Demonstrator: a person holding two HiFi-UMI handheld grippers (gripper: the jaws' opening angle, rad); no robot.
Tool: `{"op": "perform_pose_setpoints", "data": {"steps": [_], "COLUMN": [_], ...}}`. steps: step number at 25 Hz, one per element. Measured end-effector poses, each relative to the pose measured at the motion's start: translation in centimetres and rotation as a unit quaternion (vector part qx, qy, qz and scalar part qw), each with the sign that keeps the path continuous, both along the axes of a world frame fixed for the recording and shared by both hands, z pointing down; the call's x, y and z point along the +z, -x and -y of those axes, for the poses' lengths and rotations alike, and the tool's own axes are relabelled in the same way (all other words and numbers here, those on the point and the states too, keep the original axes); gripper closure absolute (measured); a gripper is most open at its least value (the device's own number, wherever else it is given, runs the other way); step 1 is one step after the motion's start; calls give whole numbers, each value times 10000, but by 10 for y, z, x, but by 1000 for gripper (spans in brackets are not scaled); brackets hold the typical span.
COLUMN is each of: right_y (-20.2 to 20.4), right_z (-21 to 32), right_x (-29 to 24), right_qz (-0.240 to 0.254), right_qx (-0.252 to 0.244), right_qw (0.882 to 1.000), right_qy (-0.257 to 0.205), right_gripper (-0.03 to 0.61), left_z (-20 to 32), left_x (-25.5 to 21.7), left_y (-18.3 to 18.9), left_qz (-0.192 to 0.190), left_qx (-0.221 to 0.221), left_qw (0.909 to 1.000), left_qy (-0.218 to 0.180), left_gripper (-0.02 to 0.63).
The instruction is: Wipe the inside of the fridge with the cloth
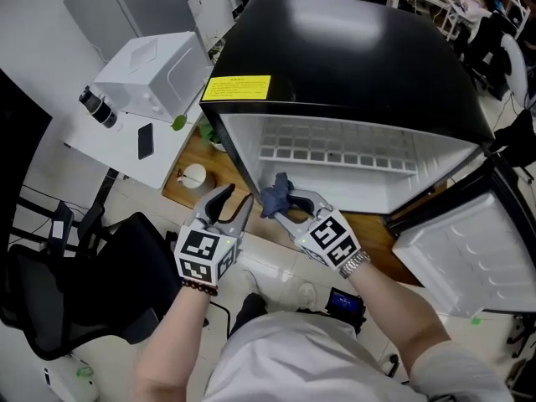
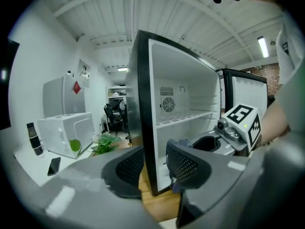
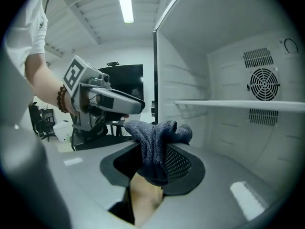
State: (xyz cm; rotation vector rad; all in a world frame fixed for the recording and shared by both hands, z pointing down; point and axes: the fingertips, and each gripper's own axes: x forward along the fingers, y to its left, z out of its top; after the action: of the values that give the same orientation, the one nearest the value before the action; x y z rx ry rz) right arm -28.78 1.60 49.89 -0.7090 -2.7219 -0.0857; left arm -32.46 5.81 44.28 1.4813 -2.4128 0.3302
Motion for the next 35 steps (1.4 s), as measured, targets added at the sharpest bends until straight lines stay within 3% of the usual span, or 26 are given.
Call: {"op": "perform_pose_setpoints", "data": {"steps": [14, 35], "right_y": [52, 61], "right_z": [5, 17], "right_x": [13, 1], "right_qz": [163, 447], "right_qx": [275, 172], "right_qw": [9995, 9985], "right_qy": [57, 258], "right_gripper": [448, 449], "left_z": [11, 24], "left_x": [19, 9], "left_y": [23, 22], "left_qz": [-230, -185], "left_qx": [-95, 70], "left_qw": [9993, 9997], "left_qy": [272, 155], "left_gripper": [456, 449]}}
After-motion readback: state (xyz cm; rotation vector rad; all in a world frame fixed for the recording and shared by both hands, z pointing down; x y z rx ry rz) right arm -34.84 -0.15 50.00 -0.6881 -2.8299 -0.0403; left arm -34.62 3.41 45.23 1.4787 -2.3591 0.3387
